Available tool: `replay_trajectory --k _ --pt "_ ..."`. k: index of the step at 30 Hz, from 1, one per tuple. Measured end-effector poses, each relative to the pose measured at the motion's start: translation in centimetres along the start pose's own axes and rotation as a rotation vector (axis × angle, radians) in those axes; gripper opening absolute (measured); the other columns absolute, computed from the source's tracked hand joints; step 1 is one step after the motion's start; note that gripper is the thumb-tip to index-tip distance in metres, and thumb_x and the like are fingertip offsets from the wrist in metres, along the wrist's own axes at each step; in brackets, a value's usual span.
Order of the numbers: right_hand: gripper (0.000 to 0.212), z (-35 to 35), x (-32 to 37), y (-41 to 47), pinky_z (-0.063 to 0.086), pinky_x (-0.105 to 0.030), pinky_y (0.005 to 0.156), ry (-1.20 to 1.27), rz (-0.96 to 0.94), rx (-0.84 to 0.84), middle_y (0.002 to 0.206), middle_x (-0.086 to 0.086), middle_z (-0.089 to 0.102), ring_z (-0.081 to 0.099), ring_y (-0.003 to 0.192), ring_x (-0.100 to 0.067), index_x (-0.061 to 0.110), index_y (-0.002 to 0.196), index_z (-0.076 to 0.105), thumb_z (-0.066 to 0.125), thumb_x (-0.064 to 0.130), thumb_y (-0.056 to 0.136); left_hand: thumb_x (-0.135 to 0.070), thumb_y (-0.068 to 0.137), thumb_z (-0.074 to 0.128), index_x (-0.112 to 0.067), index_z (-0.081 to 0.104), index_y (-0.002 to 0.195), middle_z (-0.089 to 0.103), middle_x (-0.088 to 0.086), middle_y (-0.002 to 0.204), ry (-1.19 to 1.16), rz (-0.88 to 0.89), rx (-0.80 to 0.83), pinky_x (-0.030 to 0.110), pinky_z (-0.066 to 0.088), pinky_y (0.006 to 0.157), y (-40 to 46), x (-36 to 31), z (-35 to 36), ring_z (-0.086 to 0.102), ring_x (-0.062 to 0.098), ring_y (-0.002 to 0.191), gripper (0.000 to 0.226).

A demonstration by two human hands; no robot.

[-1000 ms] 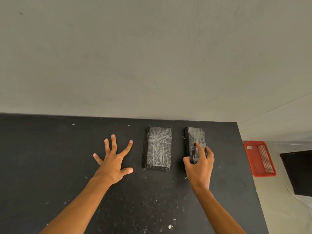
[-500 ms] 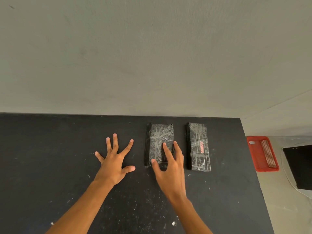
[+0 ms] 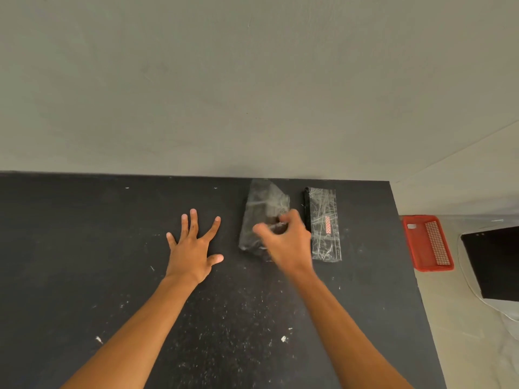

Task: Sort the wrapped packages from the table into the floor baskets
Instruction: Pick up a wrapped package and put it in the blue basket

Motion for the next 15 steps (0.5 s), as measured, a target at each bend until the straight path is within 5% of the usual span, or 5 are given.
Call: replay_trajectory --k 3,6,9,12,15 --pt "0.035 -3.1 -2.4 -1.9 0.06 -0.039 0.076 0.808 0.239 0.175 0.092 -0.008 0.08 0.07 0.09 -0.031 0.011 0.104 0.072 0.067 0.039 0.084 -0.038 0.102 0.062 -0.039 0.003 0.166 -0.015 0.015 0.174 -0.04 -0.028 0.022 0.057 0.023 0.126 -1.7 -0.9 -0.6 -0.006 0.033 0.162 0.088" --pt "0.053 -5.6 -3.1 -5.4 0.052 -0.061 0.103 1.245 0.294 0.415 0.126 -0.021 0.077 0.072 0.115 -0.039 0.007 0.134 0.072 0.059 0.037 0.093 -0.024 0.104 0.058 -0.038 0.007 0.167 -0.014 0.012 0.174 -0.092 -0.046 0.066 0.053 0.032 0.124 -4.0 -1.2 0.1 -0.003 0.029 0.163 0.082" --pt "0.05 -7.3 -4.3 -8.6 0.049 -0.059 0.111 1.415 0.298 0.492 0.13 -0.019 0.076 0.074 0.116 -0.039 0.009 0.126 0.079 0.073 0.035 0.083 -0.025 0.105 0.055 -0.039 0.006 0.167 -0.016 0.01 0.174 -0.082 -0.047 0.131 0.05 0.039 0.12 -6.5 -1.4 1.6 -0.004 0.027 0.162 0.08" --pt "0.063 -7.6 -5.3 -10.5 0.031 -0.063 0.126 1.485 0.316 0.48 0.147 -0.019 0.064 0.061 0.133 -0.042 0.009 0.128 0.077 0.089 0.034 0.071 -0.03 0.105 0.054 -0.039 0.006 0.166 -0.013 0.011 0.175 -0.037 -0.043 0.181 0.052 0.036 0.122 -7.8 -1.6 1.8 -0.001 0.028 0.163 0.079" --pt "0.06 -7.3 -5.1 -12.2 0.022 -0.065 0.129 1.518 0.34 0.539 0.155 -0.018 0.053 0.045 0.145 -0.041 0.011 0.133 0.073 0.081 0.039 0.081 -0.033 0.105 0.052 -0.038 0.009 0.167 -0.009 0.013 0.175 -0.019 -0.059 0.214 0.053 0.033 0.123 -8.1 -2.0 1.6 0.001 0.03 0.163 0.075"
Point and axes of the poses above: each hand's wrist, its own y-axis towards the middle knuckle, its own z-axis out of the palm, x = y × z, the point moved 10 cm from there along y, towards the middle knuckle
